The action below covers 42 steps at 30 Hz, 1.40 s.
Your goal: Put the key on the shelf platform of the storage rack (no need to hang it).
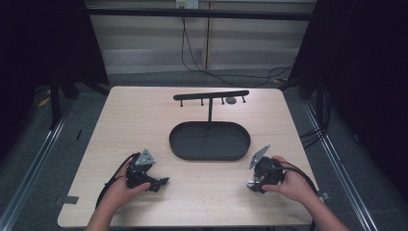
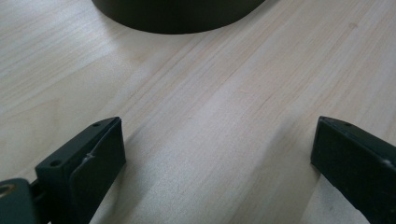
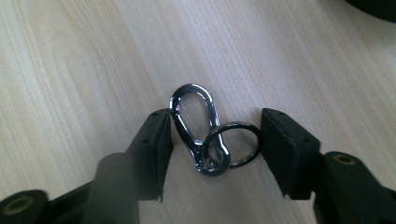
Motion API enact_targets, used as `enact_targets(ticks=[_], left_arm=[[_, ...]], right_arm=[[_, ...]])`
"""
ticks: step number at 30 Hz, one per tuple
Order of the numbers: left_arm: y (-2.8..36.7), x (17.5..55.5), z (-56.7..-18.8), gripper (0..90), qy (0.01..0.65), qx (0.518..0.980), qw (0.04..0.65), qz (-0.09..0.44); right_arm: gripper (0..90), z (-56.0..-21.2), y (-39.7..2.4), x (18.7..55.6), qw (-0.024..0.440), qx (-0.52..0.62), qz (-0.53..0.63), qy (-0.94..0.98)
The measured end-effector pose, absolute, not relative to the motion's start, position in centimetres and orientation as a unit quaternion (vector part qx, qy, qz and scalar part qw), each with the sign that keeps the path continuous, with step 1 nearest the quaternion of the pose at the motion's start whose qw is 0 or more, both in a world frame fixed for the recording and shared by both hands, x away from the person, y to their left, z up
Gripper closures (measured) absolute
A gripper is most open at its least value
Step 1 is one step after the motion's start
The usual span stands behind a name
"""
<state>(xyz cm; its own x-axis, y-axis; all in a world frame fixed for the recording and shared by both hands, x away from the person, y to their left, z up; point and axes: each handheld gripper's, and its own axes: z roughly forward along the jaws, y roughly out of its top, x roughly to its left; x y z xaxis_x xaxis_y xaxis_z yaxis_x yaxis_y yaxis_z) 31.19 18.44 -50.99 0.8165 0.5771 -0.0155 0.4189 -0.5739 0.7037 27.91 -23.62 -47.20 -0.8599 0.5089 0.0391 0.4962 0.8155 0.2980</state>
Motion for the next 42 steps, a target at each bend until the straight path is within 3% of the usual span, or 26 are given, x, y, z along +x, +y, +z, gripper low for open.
enact_targets(ticks=[4,20,21,22,42], left_arm=[[18.4,31.2,-51.0,2.7,0.283,0.881,0.365,0.108],[18.4,31.2,-51.0,2.7,0.283,0.881,0.365,0.108],[18.4,31.2,-51.0,2.7,0.283,0.880,0.365,0.108],[18.4,31.2,-51.0,2.6,0.283,0.881,0.365,0.107],[18.4,31.2,-51.0,2.7,0.283,0.881,0.365,0.108]], right_arm=[[62.1,-47.0,-23.4,28.0,0.019,0.269,0.141,0.953],[65.5,-46.4,-23.4,28.3,0.002,0.316,0.128,0.940],[80.8,-46.2,-23.4,28.2,0.000,0.318,0.127,0.939],[82.2,-45.5,-23.5,28.3,-0.004,0.316,0.140,0.938],[82.5,-43.0,-22.5,29.3,0.009,0.304,0.112,0.946]])
